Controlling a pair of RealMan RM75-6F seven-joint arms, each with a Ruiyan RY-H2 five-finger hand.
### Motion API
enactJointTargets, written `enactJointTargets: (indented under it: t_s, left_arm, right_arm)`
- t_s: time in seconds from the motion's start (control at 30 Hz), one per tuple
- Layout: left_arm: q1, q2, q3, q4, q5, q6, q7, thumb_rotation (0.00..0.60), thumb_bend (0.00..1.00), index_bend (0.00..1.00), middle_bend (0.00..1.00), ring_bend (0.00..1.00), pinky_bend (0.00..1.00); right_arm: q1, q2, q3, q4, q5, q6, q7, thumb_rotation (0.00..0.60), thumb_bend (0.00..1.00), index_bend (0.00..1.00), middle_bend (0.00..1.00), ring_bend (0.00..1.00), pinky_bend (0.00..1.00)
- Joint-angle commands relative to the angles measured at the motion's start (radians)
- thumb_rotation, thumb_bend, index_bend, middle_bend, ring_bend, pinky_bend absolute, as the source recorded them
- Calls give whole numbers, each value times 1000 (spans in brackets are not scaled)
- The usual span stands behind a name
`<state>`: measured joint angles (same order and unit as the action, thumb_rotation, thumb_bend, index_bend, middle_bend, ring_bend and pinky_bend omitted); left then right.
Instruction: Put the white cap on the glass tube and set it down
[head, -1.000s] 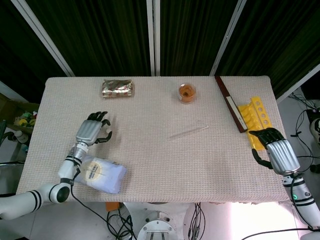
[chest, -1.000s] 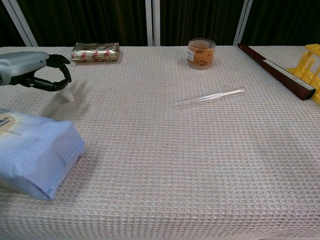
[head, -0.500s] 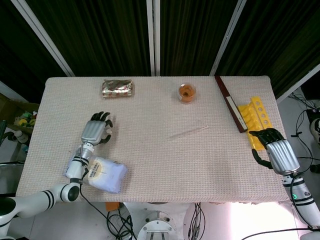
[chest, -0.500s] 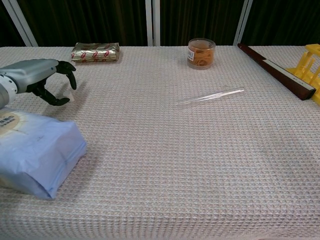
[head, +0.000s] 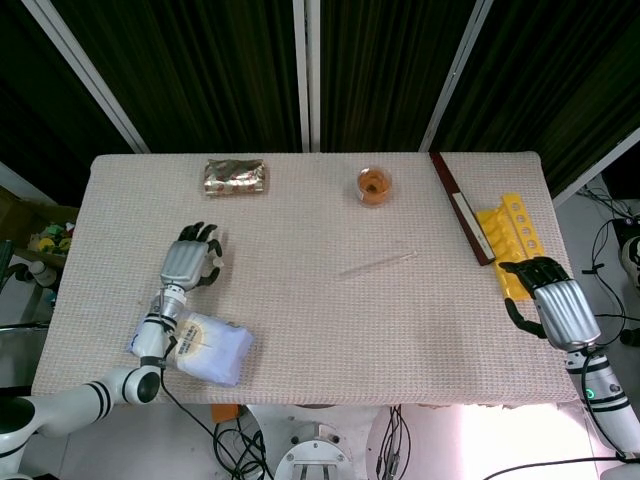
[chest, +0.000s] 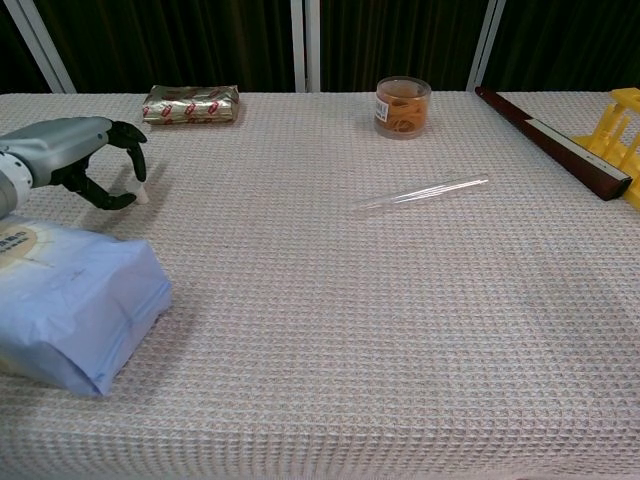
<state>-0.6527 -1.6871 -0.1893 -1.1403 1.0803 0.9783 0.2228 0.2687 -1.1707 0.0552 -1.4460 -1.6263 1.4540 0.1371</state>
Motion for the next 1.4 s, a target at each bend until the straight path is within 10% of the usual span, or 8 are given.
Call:
enactJointTargets:
  t_s: [0.03, 0.67, 1.07, 1.4]
  left_arm:
    - [0, -1, -1, 4, 1, -2, 1, 600, 348, 461, 119, 46, 99]
    - [27, 69, -21, -60, 49, 43, -55, 600, 530, 544, 141, 46, 99]
    - [108, 249, -7, -325, 145, 173, -106, 600, 529, 544, 143, 46, 99]
    - [138, 264, 35, -415, 261, 243, -141, 600, 529, 545, 144, 46, 99]
  right_arm:
    - [-1, 0, 0, 0, 1, 0, 0, 600, 426, 268, 363, 235, 240]
    - [7, 4, 4, -14, 10, -25, 0, 600, 426, 268, 377, 234, 241]
    - [272, -103, 68, -50, 84, -432, -267, 600, 203, 299, 383, 235, 242]
    - [492, -370, 145, 189, 190, -625, -507, 600, 273, 396, 397, 237, 242]
